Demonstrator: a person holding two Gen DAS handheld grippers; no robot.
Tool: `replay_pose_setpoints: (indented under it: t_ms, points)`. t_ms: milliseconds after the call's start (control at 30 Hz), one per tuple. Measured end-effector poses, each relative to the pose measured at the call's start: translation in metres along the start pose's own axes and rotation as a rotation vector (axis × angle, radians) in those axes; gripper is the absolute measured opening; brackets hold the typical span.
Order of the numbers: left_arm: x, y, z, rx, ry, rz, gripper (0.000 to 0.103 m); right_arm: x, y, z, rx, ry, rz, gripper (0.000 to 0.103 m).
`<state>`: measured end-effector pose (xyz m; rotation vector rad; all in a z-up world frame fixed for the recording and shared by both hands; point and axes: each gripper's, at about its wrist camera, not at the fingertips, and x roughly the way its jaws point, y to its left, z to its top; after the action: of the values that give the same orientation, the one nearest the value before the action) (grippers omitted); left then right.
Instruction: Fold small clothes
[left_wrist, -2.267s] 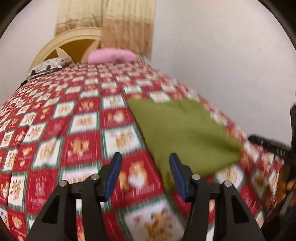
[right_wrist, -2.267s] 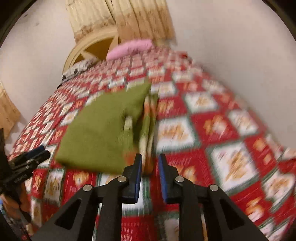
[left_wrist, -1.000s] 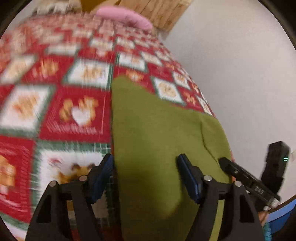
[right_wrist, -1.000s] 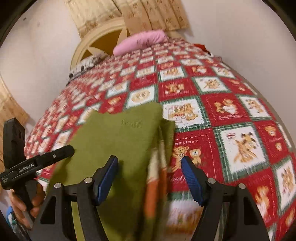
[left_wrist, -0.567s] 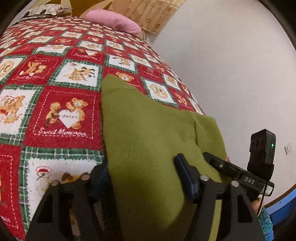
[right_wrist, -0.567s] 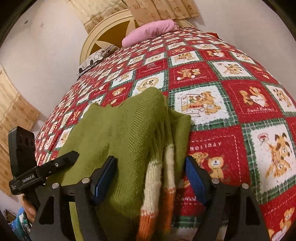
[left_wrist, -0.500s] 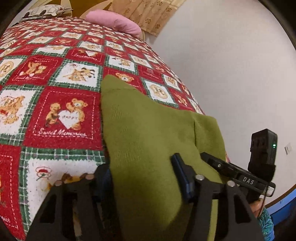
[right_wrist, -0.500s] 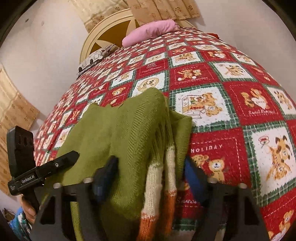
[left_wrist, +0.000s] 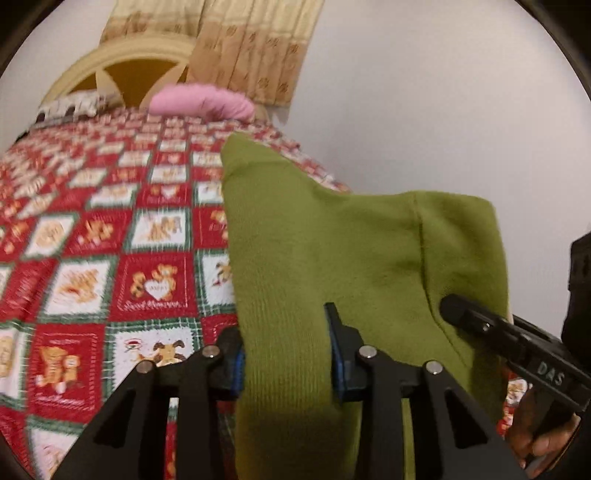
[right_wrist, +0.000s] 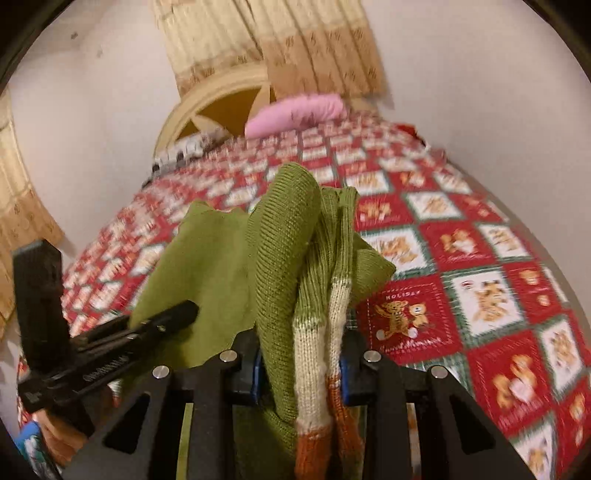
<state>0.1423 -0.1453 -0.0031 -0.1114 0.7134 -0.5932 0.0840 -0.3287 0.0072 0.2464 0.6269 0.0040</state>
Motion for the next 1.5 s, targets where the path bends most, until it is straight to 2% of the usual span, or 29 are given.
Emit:
replay_pose_setpoints:
  t_ms: [167, 267, 433, 600, 733, 933, 1067, 1267, 1500]
  points:
    - [-0.049, -0.02, 0.004, 0.047, -0.06, -0.017, 0.036, -0.077, 0.032, -0.01, -0.052, -0.117, -0.058, 0.03]
    - [-0.07, -0.028, 0.003, 0.041, -0.071, -0.051, 0.035, -0.111, 0.043, -0.017, -0.057, -0.162, -0.084, 0.029]
    - [-0.106, -0.049, -0.005, 0.079, -0.097, -0.092, 0.035, -0.174, 0.059, -0.032, -0.05, -0.247, -0.089, 0.028]
    - [-0.132, -0.069, -0.014, 0.125, -0.11, -0.119, 0.035, -0.224, 0.07, -0.044, -0.057, -0.293, -0.109, 0.028]
    - [-0.133, -0.087, -0.023, 0.169, -0.101, -0.123, 0.035, -0.243, 0.065, -0.058, -0.037, -0.304, -0.13, 0.028]
    - [-0.098, -0.115, -0.037, 0.213, -0.037, -0.136, 0.035, -0.246, 0.041, -0.079, 0.009, -0.285, -0.191, 0.028]
    - [-0.068, -0.136, -0.048, 0.244, 0.007, -0.127, 0.035, -0.235, 0.009, -0.091, 0.063, -0.248, -0.23, 0.028]
    - [-0.017, -0.164, -0.056, 0.293, 0.021, -0.078, 0.035, -0.198, -0.049, -0.1, 0.119, -0.183, -0.302, 0.028]
    - [0.043, -0.164, -0.059, 0.241, 0.107, 0.006, 0.035, -0.144, -0.107, -0.096, 0.106, -0.072, -0.346, 0.028]
